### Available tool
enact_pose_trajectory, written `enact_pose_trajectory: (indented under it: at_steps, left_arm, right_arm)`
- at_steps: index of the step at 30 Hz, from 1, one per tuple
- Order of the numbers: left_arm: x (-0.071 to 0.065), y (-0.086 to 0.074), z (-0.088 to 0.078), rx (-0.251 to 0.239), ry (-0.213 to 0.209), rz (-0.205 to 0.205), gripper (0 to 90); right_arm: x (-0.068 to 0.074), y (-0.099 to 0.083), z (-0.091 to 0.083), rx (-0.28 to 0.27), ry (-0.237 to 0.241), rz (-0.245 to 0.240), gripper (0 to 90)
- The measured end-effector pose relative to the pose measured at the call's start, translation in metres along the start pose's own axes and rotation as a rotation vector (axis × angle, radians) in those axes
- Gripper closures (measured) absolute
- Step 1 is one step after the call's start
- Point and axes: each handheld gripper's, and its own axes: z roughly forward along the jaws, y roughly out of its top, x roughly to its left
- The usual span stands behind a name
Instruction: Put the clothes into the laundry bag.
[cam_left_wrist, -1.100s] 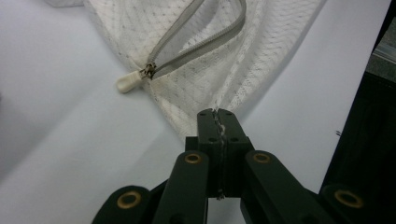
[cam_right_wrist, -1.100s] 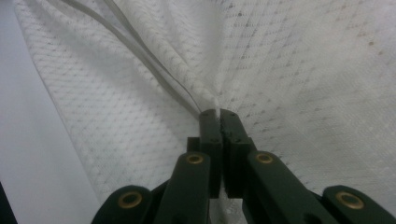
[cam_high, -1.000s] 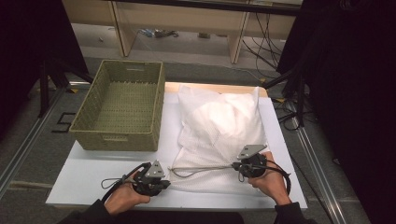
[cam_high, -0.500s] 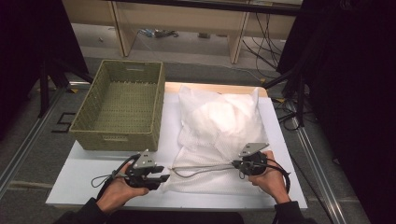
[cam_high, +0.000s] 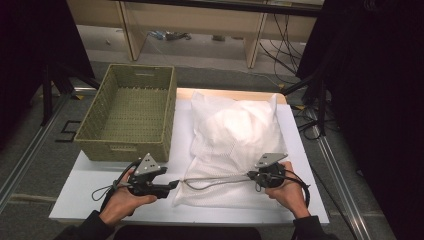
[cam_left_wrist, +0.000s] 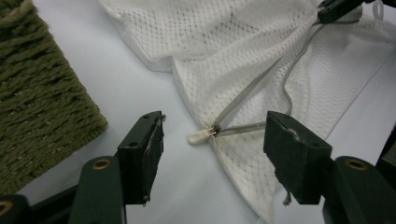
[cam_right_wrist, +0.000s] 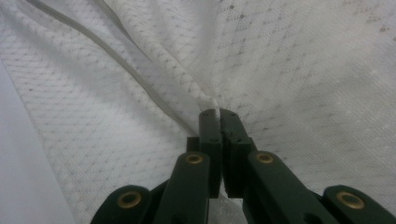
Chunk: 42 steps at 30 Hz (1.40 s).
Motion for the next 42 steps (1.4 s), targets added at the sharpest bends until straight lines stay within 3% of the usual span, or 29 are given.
enact_pose_trajectory:
  at_steps: [2,3,4,6,8,11,13,16,17,19,22,25,32,33,42]
  left_arm:
    - [0.002,0.000,-0.001,-0.004,0.005,0.003,35.1]
    - [0.001,0.000,0.000,-0.016,0.014,-0.017,34.3]
    - [0.002,-0.001,0.000,-0.013,0.013,-0.019,33.8]
    - [0.004,-0.002,-0.001,-0.003,0.024,-0.010,33.1]
    - [0.004,-0.003,-0.001,-0.018,0.022,-0.029,32.6]
    - [0.006,-0.003,-0.002,-0.009,0.028,-0.020,32.0]
    - [0.005,-0.002,-0.003,-0.024,0.030,-0.032,31.2]
    - [0.008,-0.002,-0.005,-0.018,0.025,-0.022,30.0]
    - [0.007,-0.002,-0.005,-0.033,0.030,-0.036,29.6]
    - [0.008,-0.002,-0.005,-0.037,0.029,-0.049,28.5]
    - [0.011,-0.002,-0.008,-0.041,0.029,-0.056,26.5]
    - [0.013,-0.003,-0.012,-0.050,0.032,-0.062,23.9]
    - [0.018,-0.005,-0.019,-0.065,0.043,-0.068,21.2]
    - [0.018,-0.005,-0.019,-0.065,0.043,-0.068,21.2]
    - [0.021,-0.009,-0.026,-0.090,0.044,-0.069,15.4]
  right_arm:
    - [0.002,0.000,0.004,0.030,0.006,-0.001,89.7]
    - [0.006,0.000,0.004,0.065,0.028,0.034,89.7]
    - [0.005,0.000,0.006,0.077,0.034,-0.008,89.7]
    - [0.008,0.000,0.009,0.096,0.029,-0.013,89.7]
    - [0.007,0.000,0.009,0.098,0.027,-0.015,89.7]
    - [0.008,-0.001,0.008,0.065,0.010,0.029,89.4]
    - [0.004,-0.001,0.005,0.032,0.005,0.013,87.8]
    - [0.002,0.000,-0.005,-0.030,-0.005,0.064,78.9]
    - [0.002,0.000,-0.007,-0.067,-0.022,0.084,74.7]
    - [-0.002,0.001,-0.012,-0.098,-0.020,0.077,66.1]
    - [-0.002,0.002,-0.022,-0.159,-0.024,0.152,56.0]
    - [-0.001,0.003,-0.032,-0.210,-0.049,0.182,47.8]
    - [-0.001,-0.005,-0.050,-0.269,-0.084,0.260,40.8]
    - [-0.001,-0.006,-0.052,-0.273,-0.088,0.247,39.7]
    - [0.004,-0.022,-0.063,-0.280,-0.105,0.286,35.4]
